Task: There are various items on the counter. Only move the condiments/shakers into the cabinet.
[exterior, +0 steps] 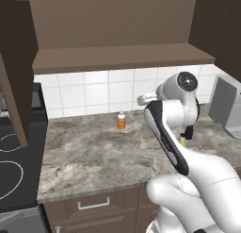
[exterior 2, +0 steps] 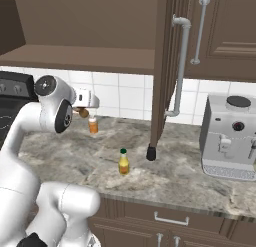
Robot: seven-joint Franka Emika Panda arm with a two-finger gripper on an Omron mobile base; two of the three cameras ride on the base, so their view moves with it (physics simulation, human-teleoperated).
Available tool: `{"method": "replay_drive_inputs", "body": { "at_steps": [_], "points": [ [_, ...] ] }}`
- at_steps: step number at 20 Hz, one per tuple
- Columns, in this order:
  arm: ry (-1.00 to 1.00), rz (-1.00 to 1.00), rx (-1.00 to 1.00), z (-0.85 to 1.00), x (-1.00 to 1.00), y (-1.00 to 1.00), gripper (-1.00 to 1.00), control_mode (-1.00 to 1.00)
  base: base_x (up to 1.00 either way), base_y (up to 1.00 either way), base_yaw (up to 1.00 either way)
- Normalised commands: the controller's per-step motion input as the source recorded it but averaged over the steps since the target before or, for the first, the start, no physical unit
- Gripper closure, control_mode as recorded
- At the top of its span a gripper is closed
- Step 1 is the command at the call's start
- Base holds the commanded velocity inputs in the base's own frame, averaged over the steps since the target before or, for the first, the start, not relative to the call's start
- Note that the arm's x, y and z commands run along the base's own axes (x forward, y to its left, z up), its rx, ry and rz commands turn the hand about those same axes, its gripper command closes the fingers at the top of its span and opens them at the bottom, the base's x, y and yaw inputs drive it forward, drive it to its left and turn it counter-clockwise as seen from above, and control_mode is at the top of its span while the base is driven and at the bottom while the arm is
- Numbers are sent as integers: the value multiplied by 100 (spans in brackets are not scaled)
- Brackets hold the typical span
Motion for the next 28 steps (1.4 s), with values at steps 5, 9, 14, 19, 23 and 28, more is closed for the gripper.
{"method": "replay_drive_inputs", "body": {
  "at_steps": [5,9,14,19,23,28],
  "points": [
    [7,8,4,100,24,0,100,-100,0,0,0],
    [6,7,1,100,10,0,100,-100,0,0,0],
    [-6,1,-1,79,0,0,100,-100,0,0,0],
    [-15,0,-4,29,-5,6,100,-100,0,0,0],
    [0,0,0,0,1,0,100,-100,0,0,0],
    [0,0,0,-2,32,0,100,-100,0,0,0]
  ]
}}
